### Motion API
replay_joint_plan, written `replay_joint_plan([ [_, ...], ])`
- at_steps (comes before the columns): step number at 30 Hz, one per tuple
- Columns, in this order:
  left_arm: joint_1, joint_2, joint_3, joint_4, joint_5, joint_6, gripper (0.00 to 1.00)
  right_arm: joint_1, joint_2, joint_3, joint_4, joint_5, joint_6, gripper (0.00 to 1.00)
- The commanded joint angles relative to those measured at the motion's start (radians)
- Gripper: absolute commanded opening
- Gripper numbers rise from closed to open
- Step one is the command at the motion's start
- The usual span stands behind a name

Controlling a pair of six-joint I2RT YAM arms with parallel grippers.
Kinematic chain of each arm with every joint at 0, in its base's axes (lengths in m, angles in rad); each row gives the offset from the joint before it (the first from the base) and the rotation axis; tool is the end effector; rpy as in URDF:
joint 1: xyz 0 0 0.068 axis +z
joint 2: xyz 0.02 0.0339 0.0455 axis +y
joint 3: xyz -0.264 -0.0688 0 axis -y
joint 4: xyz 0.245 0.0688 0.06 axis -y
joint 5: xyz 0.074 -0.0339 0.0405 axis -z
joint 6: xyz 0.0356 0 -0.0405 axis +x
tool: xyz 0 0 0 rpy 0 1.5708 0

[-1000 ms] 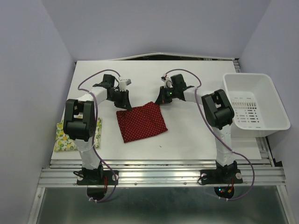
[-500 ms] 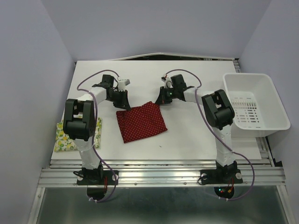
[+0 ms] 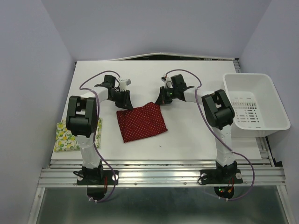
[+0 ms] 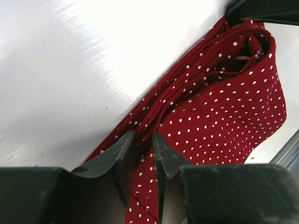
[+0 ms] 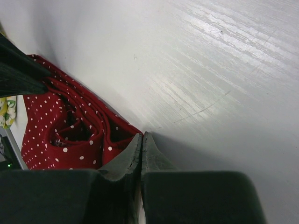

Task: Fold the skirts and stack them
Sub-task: Fold the skirt

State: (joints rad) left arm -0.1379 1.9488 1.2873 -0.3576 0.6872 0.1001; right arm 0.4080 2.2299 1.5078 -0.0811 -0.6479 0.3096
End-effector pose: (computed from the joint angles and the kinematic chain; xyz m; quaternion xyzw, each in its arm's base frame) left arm 0.3939 -0.0775 0.1692 0.1987 0.8887 -0.3289 0.2503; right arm 0.4287 0.2087 0.1316 -0.1623 0.8721 0.4010 0.2287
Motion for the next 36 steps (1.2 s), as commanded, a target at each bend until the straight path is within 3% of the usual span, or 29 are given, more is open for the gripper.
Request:
replay_joint_plan([
  [1, -0.017, 0.007, 0.041, 0.043, 0.035, -0.031, 0.33, 0.006, -0.015, -0.012, -0.025, 0.01, -0.02, 0.01],
  [11, -0.028, 0.033, 0.053, 0.109, 0.041, -0.094, 0.31, 0.006, -0.013, -0.017, -0.032, -0.001, -0.027, 0.01],
  [16, -0.032, 0.032, 0.053, 0.103, 0.04, -0.089, 0.18, 0.006, -0.018, -0.023, -0.031, 0.002, -0.033, 0.01],
  [20, -0.032, 0.029, 0.06, 0.066, 0.031, -0.065, 0.14, 0.006, -0.019, -0.024, -0.032, 0.007, -0.035, 0.01],
  [26, -0.031, 0.001, 0.046, 0.042, -0.011, -0.033, 0.32, 0.006, -0.019, -0.024, -0.034, 0.004, -0.038, 0.01],
  [36, -0.014, -0.004, 0.047, 0.043, -0.061, -0.022, 0.37, 0.006, -0.019, -0.027, -0.039, 0.004, -0.041, 0.01],
])
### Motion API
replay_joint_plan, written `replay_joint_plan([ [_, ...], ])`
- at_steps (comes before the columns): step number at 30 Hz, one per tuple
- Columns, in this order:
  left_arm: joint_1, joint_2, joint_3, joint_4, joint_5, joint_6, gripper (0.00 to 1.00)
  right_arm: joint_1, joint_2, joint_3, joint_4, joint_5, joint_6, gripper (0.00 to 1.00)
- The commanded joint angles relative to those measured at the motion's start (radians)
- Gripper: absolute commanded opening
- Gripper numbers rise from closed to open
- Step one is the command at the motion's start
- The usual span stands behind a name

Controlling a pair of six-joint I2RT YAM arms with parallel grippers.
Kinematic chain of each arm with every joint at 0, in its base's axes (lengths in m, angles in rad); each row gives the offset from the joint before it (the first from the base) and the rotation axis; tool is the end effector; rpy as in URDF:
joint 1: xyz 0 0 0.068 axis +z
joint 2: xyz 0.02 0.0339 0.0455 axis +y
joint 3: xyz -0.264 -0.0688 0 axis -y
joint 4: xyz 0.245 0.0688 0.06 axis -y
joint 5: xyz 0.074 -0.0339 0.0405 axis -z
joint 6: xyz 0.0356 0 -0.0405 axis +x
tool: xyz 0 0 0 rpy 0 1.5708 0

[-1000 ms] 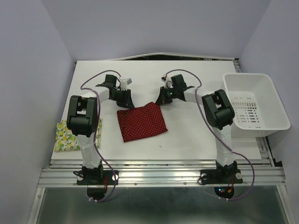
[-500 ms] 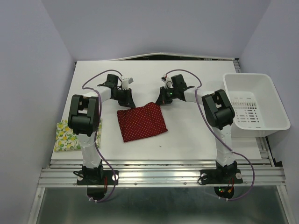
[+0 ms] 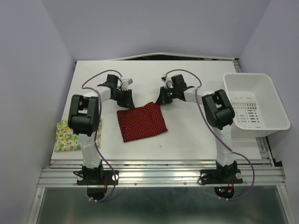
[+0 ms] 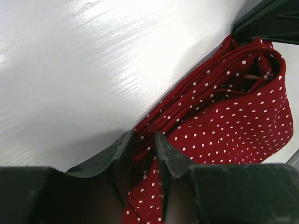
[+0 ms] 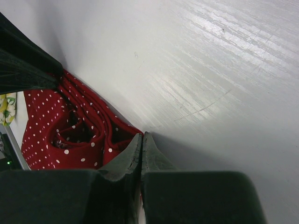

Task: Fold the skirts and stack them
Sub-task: Fold the skirt

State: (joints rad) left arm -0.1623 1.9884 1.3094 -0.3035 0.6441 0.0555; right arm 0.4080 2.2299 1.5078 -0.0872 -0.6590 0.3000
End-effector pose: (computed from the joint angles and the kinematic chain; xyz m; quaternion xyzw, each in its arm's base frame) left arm 0.4034 -0.0877 0.1624 0.1899 0.8925 -0.3172 0.2585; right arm 0.4280 0.2087 0.1314 -0.1675 0.8707 0.4037 0.2257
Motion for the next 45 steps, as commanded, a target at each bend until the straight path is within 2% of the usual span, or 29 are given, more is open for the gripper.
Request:
replay_joint_plan([
  [1, 0.012, -0.042, 0.028, -0.013, -0.018, 0.024, 0.38, 0.006, -0.019, -0.026, -0.032, 0.015, -0.032, 0.01],
  [10, 0.012, -0.04, 0.024, -0.048, 0.089, 0.05, 0.42, 0.006, -0.015, -0.021, -0.037, 0.012, -0.032, 0.01],
  [13, 0.012, -0.04, 0.028, -0.057, 0.135, 0.056, 0.3, 0.006, -0.013, -0.02, -0.036, 0.01, -0.03, 0.01],
  [14, 0.012, -0.042, 0.028, -0.059, 0.141, 0.056, 0.22, 0.006, -0.015, -0.02, -0.037, 0.01, -0.03, 0.01],
  [20, 0.012, -0.062, 0.028, -0.063, 0.144, 0.061, 0.0, 0.006, -0.015, -0.021, -0.036, 0.015, -0.032, 0.01],
  [34, 0.053, -0.149, -0.041, -0.089, 0.052, 0.081, 0.0, 0.006, -0.027, -0.041, -0.036, 0.079, -0.038, 0.01],
  [44, 0.053, -0.085, -0.026, -0.097, 0.048, 0.084, 0.0, 0.006, -0.027, -0.021, -0.037, 0.075, -0.035, 0.01],
  [45, 0.052, -0.073, -0.006, -0.094, 0.049, 0.078, 0.09, 0.006, -0.026, -0.02, -0.037, 0.075, -0.033, 0.01],
])
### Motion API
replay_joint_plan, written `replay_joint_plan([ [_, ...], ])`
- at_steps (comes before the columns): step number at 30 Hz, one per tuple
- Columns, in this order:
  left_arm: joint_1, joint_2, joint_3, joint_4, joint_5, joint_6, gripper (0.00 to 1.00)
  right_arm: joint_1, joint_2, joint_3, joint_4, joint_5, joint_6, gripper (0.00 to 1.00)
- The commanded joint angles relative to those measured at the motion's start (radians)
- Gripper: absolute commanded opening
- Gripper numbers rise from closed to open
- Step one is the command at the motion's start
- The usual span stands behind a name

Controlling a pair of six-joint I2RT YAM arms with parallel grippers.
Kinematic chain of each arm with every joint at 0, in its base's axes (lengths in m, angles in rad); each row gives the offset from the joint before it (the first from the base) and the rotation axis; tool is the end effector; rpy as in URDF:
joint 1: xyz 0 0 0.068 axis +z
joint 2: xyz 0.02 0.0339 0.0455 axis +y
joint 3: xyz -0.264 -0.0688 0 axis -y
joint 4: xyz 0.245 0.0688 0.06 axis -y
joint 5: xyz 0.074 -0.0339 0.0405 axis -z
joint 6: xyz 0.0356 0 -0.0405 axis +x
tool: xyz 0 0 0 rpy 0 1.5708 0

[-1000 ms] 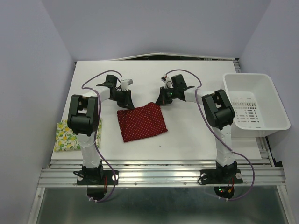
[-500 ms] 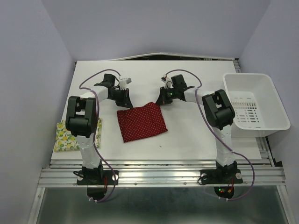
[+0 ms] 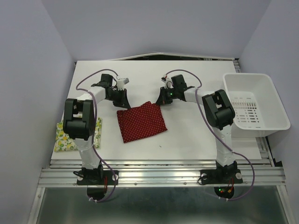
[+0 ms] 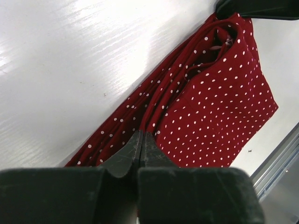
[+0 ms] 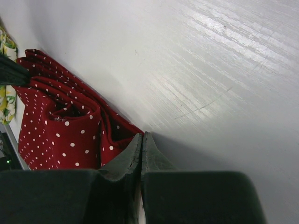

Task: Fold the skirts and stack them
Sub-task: Fold the skirt

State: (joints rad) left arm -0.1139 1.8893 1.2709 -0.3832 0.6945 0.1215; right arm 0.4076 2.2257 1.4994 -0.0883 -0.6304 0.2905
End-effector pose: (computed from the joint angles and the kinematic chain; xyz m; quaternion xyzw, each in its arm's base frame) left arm 0.3866 -0.0672 0.1857 0.2009 0.8850 -0.3256 0.2653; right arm 0.4271 0.2073 0.1303 -0.1659 0.8754 0.3908 0.2313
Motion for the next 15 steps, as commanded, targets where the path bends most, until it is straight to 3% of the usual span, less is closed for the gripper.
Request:
replay_joint_plan([
  [1, 0.003, 0.037, 0.05, -0.017, 0.005, 0.012, 0.14, 0.007, -0.021, -0.007, -0.037, 0.046, -0.025, 0.01],
  [3, 0.003, 0.073, 0.108, -0.04, 0.007, 0.023, 0.27, 0.007, -0.023, 0.007, -0.053, 0.049, -0.037, 0.02],
  [8, 0.019, 0.01, 0.179, -0.043, -0.02, 0.033, 0.41, 0.007, -0.084, 0.083, -0.125, 0.092, -0.122, 0.62],
  [12, 0.049, -0.135, 0.128, -0.001, 0.059, 0.04, 0.51, 0.007, -0.159, 0.178, -0.214, 0.06, -0.172, 0.66],
  [15, 0.049, -0.196, 0.084, -0.032, 0.143, 0.049, 0.51, 0.007, -0.213, 0.188, -0.241, -0.046, -0.145, 0.63],
])
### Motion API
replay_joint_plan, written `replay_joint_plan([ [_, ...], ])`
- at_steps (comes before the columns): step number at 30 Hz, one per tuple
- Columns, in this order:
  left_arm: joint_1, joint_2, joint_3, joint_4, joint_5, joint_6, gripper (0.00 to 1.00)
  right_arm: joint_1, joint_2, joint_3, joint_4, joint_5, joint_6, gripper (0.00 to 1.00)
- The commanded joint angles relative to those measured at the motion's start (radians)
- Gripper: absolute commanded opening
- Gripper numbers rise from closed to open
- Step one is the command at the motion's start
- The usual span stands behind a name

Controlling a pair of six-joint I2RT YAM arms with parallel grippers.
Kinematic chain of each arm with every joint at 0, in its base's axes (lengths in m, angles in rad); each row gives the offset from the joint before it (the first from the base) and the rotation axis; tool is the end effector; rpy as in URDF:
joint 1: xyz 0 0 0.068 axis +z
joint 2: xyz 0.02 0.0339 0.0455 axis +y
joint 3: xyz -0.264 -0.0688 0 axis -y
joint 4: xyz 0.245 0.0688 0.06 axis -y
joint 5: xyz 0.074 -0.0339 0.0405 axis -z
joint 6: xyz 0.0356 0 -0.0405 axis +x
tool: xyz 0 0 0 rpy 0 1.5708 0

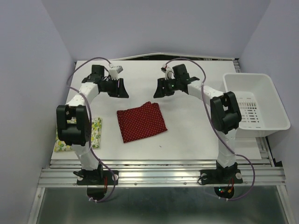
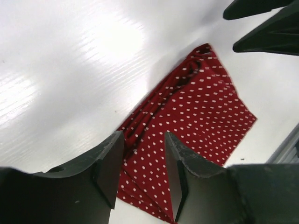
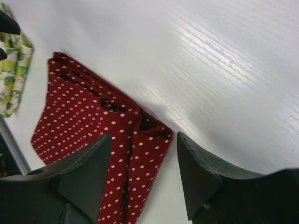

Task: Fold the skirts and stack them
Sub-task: Fold the skirt

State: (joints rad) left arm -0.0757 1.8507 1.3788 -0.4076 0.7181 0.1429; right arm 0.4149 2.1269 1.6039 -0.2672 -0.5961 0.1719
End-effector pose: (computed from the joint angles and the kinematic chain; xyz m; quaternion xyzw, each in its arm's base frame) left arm 0.3998 -0.0538 0.2316 0.2144 0.8626 -0.3198 0.3281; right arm 0.4261 0.2095 0.1938 -0.2180 0.8640 0.3651 0.2696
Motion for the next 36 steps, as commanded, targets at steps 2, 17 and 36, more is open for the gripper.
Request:
replay_joint_plan([
  [2, 0.011, -0.153, -0.081, -0.036, 0.213, 0.033, 0.5, 0.033, -0.133, 0.051, -0.081, -0.152, -0.017, 0.59],
  [17, -0.01, 0.077, -0.164, 0.021, 0.104, 0.021, 0.35, 0.073, -0.016, -0.208, -0.075, -0.012, -0.007, 0.45],
  [36, -0.075, -0.44, -0.262, 0.285, -0.224, -0.094, 0.69, 0.038, -0.268, -0.076, -0.135, 0.172, 0.063, 0.48],
])
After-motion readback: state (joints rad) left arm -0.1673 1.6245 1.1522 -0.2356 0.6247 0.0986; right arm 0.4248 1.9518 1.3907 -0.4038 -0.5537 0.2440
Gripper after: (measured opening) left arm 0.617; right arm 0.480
